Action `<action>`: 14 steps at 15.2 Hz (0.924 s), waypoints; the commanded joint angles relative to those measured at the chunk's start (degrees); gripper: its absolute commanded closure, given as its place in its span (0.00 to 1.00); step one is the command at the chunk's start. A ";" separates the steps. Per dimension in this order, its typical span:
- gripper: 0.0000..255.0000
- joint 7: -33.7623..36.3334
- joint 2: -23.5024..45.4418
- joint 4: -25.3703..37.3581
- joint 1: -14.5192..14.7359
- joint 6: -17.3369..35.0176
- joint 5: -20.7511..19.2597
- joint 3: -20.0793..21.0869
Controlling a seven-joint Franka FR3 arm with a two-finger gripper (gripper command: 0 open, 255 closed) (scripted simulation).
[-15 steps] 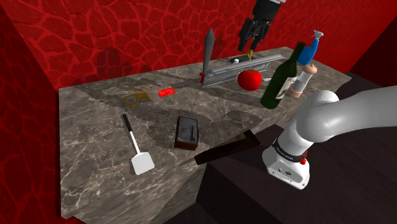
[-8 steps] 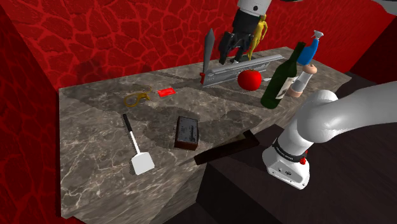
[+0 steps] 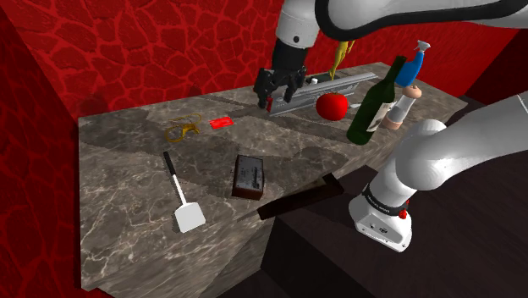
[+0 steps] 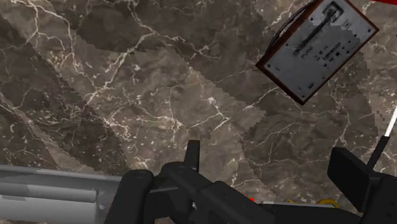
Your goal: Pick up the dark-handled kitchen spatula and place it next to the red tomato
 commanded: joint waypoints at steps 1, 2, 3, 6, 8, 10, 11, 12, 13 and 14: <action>0.00 3.23 2.60 0.87 0.13 1.92 0.06 2.71; 0.00 4.85 4.27 1.55 0.07 2.97 -0.11 4.11; 0.00 6.51 6.02 2.30 -0.03 3.98 -0.40 5.51; 0.00 11.78 11.70 5.03 -0.52 6.84 -2.03 9.71; 0.00 15.65 15.88 7.23 -0.89 8.54 -3.89 12.41; 0.00 19.83 20.42 9.74 -1.23 9.99 -6.45 14.99; 0.00 22.04 22.82 11.12 -1.37 10.60 -8.00 16.23; 0.00 24.34 25.31 12.58 -1.42 11.12 -9.75 17.36; 0.00 26.72 27.91 14.14 -1.36 11.53 -11.68 18.39; 0.00 29.15 30.58 15.78 -1.16 11.83 -13.76 19.27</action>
